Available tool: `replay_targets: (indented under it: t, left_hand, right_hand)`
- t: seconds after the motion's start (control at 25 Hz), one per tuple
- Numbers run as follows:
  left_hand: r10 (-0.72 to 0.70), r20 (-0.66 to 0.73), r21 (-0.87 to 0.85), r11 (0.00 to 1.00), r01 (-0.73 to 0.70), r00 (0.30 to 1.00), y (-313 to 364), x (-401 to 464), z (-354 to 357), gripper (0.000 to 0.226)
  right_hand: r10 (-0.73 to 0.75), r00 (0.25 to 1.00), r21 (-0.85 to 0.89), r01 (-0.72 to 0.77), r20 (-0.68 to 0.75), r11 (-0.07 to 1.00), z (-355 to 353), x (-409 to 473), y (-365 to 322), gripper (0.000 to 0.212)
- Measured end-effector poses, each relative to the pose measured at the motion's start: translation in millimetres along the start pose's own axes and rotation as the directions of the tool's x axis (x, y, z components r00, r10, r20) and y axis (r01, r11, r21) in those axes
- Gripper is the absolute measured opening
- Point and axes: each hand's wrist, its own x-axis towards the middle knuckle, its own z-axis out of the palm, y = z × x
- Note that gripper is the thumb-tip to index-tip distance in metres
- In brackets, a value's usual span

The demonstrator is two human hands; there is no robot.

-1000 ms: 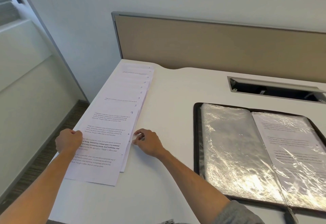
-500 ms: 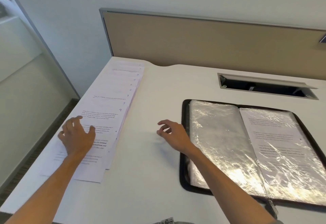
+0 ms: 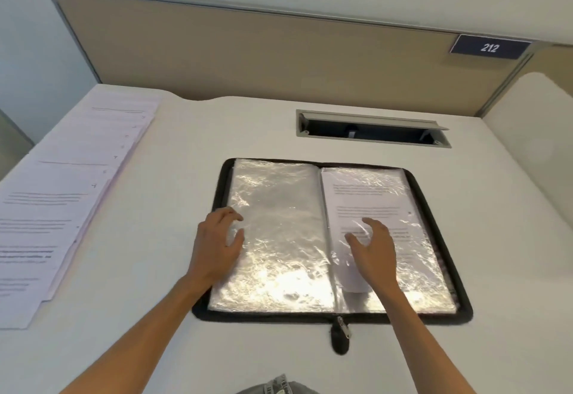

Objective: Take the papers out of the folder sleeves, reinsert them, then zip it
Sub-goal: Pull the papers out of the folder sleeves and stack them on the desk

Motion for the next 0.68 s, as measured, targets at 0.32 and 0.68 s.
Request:
replay_targets:
  t: [0.32, 0.68]
  left_hand:
    - [-0.012, 0.101, 0.012, 1.000, 0.011, 0.995, 96.1, 5.5, 95.1, 0.032]
    - [-0.397, 0.248, -0.216, 0.866, 0.450, 0.883, 192.8, 69.7, 98.9, 0.058]
  right_hand:
    - [0.037, 0.996, -0.163, -0.049, -0.076, 0.985, -49.2, -0.9, 61.6, 0.089]
    - [-0.729, 0.682, -0.069, 0.732, 0.065, 0.678, -22.7, -16.3, 8.3, 0.027]
